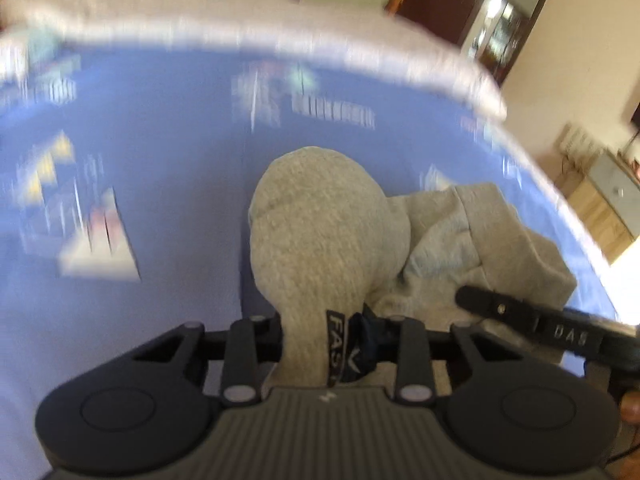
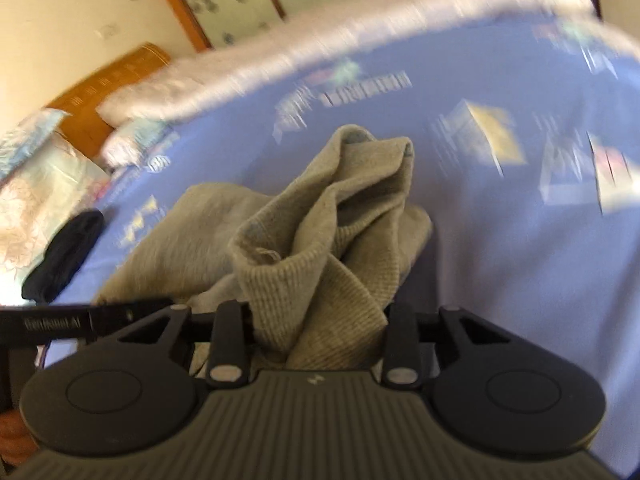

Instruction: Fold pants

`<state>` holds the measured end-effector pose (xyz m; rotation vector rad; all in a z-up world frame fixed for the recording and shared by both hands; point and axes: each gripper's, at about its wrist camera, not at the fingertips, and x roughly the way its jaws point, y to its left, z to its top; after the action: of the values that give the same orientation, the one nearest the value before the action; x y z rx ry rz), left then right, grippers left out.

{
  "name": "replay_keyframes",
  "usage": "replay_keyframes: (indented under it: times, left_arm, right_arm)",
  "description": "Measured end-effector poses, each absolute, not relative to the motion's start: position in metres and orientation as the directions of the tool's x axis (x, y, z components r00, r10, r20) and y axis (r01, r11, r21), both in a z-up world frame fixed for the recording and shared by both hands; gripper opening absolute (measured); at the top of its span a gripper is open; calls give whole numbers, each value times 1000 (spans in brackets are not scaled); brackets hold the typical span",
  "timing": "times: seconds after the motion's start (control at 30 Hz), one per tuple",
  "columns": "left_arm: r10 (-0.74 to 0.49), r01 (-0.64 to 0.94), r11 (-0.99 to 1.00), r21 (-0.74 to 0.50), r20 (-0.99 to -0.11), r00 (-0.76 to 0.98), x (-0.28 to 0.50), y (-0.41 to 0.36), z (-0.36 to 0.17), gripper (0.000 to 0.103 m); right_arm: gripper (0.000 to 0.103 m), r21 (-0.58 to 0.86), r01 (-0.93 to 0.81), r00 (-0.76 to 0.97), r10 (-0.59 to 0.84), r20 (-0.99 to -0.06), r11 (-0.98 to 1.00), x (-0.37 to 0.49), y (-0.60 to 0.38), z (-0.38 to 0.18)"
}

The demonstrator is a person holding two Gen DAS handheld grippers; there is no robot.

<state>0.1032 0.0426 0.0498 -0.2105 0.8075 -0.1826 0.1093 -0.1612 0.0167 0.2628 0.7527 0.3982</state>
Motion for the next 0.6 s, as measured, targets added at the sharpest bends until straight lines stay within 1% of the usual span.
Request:
replay_keyframes:
  times: [0.1, 0.2, 0.33, 0.43, 0.5, 0.53, 0.57, 0.6]
  left_arm:
    - [-190, 74, 976, -203, -642, 743, 138, 52, 76, 30]
    - [-144, 40, 984, -175, -636, 758, 185, 61, 81, 30]
    - [-62, -18, 994, -110, -676, 734, 254, 67, 51, 30]
    - [-26, -61, 994, -91, -730, 683, 296, 71, 14, 32]
    - [2, -97, 992, -76, -777, 630, 312, 74, -15, 42]
    - [17, -110, 992, -66, -777, 629, 312, 76, -23, 51]
    - [32, -111, 993, -51, -763, 645, 310, 73, -25, 53]
    - [50, -106, 994, -26, -755, 654, 306, 70, -24, 53]
  right_arm:
    - [37, 363, -281, 701, 448, -555, 888, 146, -150, 36]
    - [37, 359, -297, 710, 456, -537, 885, 198, -135, 44]
    - [37, 310, -291, 710, 422, -564, 905, 262, -110, 29]
    - [37, 296, -259, 683, 391, -618, 920, 296, -101, 3]
    - [38, 248, -238, 652, 344, -676, 939, 309, -92, -19]
    - [42, 215, -226, 636, 311, -706, 950, 312, -88, -30]
    - [48, 213, -220, 642, 306, -704, 952, 311, -89, -36]
    - [52, 220, -209, 654, 304, -692, 953, 310, -92, -36]
